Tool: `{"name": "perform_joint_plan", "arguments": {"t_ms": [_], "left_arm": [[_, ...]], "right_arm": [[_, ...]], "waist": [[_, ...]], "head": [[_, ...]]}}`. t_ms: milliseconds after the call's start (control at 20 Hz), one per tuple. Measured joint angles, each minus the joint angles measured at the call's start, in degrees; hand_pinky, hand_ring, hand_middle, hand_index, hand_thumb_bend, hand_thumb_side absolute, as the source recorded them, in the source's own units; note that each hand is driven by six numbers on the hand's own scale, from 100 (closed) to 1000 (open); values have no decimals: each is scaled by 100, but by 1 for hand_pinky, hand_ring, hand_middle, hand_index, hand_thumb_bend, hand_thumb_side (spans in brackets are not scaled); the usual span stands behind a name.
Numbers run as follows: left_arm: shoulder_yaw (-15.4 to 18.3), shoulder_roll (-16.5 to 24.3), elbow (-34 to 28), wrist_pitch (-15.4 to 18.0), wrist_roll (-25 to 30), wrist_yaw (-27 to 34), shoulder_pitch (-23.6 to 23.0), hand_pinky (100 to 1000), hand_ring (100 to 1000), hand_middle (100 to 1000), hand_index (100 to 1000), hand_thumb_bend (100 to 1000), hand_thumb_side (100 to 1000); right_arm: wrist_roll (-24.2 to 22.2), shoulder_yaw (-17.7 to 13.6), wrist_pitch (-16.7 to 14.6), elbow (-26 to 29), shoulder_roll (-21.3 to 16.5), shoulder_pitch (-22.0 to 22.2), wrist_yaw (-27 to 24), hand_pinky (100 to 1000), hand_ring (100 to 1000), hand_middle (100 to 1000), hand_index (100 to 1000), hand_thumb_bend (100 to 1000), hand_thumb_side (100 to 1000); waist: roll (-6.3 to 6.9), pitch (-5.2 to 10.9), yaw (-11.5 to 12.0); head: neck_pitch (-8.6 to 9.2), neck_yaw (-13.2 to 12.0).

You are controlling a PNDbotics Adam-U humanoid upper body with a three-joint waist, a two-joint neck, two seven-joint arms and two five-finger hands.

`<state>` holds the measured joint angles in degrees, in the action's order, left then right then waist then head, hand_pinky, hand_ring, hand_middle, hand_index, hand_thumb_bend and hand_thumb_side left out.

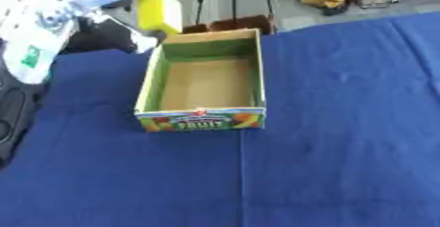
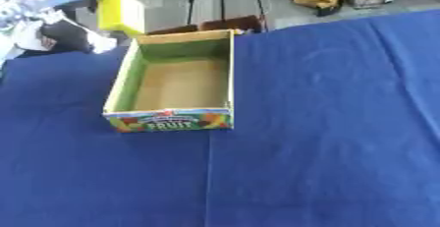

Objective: Pick up objects on the table and place them in the box.

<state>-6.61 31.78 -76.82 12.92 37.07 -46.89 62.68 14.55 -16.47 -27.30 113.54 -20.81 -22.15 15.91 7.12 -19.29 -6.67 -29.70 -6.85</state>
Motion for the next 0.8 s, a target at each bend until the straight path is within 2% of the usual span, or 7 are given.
{"name": "perform_joint_plan", "arguments": {"t_ms": [400, 800], "left_arm": [[-25, -648, 925, -114, -320, -440, 102, 565, 741, 556, 700, 100, 434], [-136, -920, 1683, -22, -548, -1081, 152, 584, 760, 592, 740, 100, 445]], "right_arm": [[-50, 45, -36, 0, 45, -55, -74, 723, 723, 588, 794, 100, 944], [-103, 61, -47, 0, 46, -102, -120, 724, 723, 586, 794, 100, 944]], "waist": [[52, 0, -206], [104, -1, -297]], "head": [[54, -122], [109, -184]]}}
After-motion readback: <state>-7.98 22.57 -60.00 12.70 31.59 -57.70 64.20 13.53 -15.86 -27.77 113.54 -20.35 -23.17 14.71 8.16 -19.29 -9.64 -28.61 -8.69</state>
